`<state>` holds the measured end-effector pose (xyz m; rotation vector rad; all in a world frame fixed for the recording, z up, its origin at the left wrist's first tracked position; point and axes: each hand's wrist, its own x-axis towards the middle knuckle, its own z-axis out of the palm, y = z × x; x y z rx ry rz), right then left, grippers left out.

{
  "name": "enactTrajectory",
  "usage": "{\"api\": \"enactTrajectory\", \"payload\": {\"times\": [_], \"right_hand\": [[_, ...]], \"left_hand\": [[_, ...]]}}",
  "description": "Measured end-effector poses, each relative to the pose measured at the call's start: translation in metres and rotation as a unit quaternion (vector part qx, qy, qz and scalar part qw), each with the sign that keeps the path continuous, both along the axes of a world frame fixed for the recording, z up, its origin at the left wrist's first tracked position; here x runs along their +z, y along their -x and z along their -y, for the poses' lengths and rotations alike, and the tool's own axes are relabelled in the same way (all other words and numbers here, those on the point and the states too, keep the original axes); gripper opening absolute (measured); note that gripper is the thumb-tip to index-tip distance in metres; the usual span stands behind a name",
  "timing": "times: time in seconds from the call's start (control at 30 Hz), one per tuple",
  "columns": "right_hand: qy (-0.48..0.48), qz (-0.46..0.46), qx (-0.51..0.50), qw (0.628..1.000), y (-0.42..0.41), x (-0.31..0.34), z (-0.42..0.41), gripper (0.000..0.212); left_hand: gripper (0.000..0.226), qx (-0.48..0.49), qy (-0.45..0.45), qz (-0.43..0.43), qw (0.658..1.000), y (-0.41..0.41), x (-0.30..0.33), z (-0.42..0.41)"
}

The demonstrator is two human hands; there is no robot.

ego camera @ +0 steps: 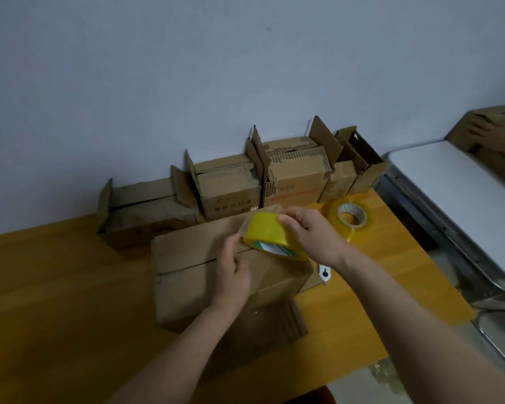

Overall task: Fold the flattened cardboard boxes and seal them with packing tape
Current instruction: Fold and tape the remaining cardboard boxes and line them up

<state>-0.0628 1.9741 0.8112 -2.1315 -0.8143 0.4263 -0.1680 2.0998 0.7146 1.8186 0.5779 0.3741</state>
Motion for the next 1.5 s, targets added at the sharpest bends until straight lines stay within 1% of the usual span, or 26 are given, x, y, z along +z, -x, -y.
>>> {"api": "enactTrajectory", "payload": {"times": [0.03,0.1,0.13,0.17,0.2,0.27,0.33,0.37,0.47,0.5,0.53,0.57,0.6,0.67,0.73,0.8,0.87,0.93,1.0,1.07,1.17,1.2,1.27,1.4,1.5], "right_hand": [[0.010,0.007,0.008,1.000,-0.001,0.002,-0.003,0.025],[0.037,0.020,0.027,0.999,-0.003,0.003,-0.008,0.020],[0.049,0.026,0.038,0.998,-0.004,0.003,-0.011,0.023],[0.056,0.033,0.052,0.997,-0.003,0.004,-0.014,0.025],[0.065,0.040,0.068,0.995,-0.002,0.004,-0.018,0.025],[0.090,0.055,0.094,0.990,0.000,0.005,-0.024,0.026],[0.115,0.066,0.105,0.986,-0.001,0.003,-0.028,0.031],[0.125,0.077,0.112,0.983,-0.001,0.001,-0.028,0.039],[0.118,0.113,0.143,0.976,0.000,-0.012,-0.024,0.077],[0.111,0.125,0.150,0.974,0.001,-0.018,-0.021,0.086],[0.103,0.137,0.150,0.974,0.001,-0.025,-0.017,0.090],[0.084,0.139,0.138,0.977,0.002,-0.033,-0.012,0.088],[0.049,0.124,0.114,0.984,0.004,-0.041,-0.009,0.080],[-0.042,0.068,0.035,0.996,0.009,-0.054,-0.011,0.062],[-0.089,0.017,-0.050,0.995,0.018,-0.063,-0.024,0.053],[-0.121,-0.034,-0.104,0.987,0.026,-0.066,-0.039,0.046],[-0.129,-0.066,-0.133,0.980,0.030,-0.061,-0.048,0.038],[-0.126,-0.060,-0.140,0.980,0.032,-0.057,-0.050,0.031],[-0.118,-0.038,-0.130,0.984,0.032,-0.054,-0.054,0.032],[-0.112,-0.022,-0.117,0.987,0.034,-0.055,-0.061,0.036],[-0.078,0.052,-0.128,0.987,0.028,-0.062,-0.061,0.048],[-0.064,0.074,-0.134,0.986,0.026,-0.064,-0.060,0.051],[-0.050,0.074,-0.136,0.987,0.024,-0.064,-0.063,0.053],[-0.047,0.065,-0.136,0.987,0.029,-0.060,-0.076,0.047],[-0.060,0.056,-0.148,0.986,0.036,-0.059,-0.086,0.048]], "left_hand": [[0.032,0.043,0.051,0.017,0.998,0.002,0.003,-0.001],[0.023,0.103,0.182,0.046,0.977,0.004,0.013,-0.005],[0.025,0.111,0.233,0.049,0.965,0.004,0.018,-0.007],[0.027,0.111,0.260,0.044,0.958,0.003,0.022,-0.010],[0.023,0.106,0.253,0.030,0.961,0.001,0.025,-0.013],[0.011,0.115,0.206,-0.008,0.972,-0.003,0.027,-0.019],[0.010,0.130,0.180,-0.033,0.974,-0.005,0.028,-0.023],[0.011,0.136,0.170,-0.042,0.975,-0.004,0.029,-0.024],[0.013,0.166,0.145,-0.064,0.973,-0.001,0.028,-0.020],[0.012,0.186,0.151,-0.066,0.969,0.000,0.027,-0.020],[0.013,0.206,0.160,-0.066,0.963,0.002,0.026,-0.021],[0.013,0.223,0.167,-0.069,0.958,0.003,0.024,-0.023],[0.013,0.238,0.177,-0.071,0.952,0.004,0.022,-0.027],[0.012,0.257,0.209,-0.067,0.941,0.002,0.014,-0.032],[0.011,0.264,0.230,-0.070,0.934,0.002,0.009,-0.032],[0.014,0.262,0.238,-0.072,0.932,0.002,0.007,-0.033],[0.015,0.252,0.219,-0.069,0.940,0.007,0.007,-0.037],[0.013,0.257,0.154,-0.073,0.951,0.012,0.011,-0.042],[0.012,0.272,0.103,-0.075,0.954,0.018,0.014,-0.046],[0.011,0.286,0.090,-0.083,0.950,0.025,0.019,-0.051],[0.008,0.329,0.151,-0.059,0.930,0.043,0.026,-0.072],[0.006,0.332,0.158,-0.054,0.928,0.049,0.029,-0.079],[0.006,0.323,0.158,-0.061,0.931,0.059,0.032,-0.092],[0.009,0.324,0.194,-0.078,0.923,0.064,0.023,-0.106],[0.010,0.341,0.187,-0.096,0.916,0.067,0.015,-0.109]]}}
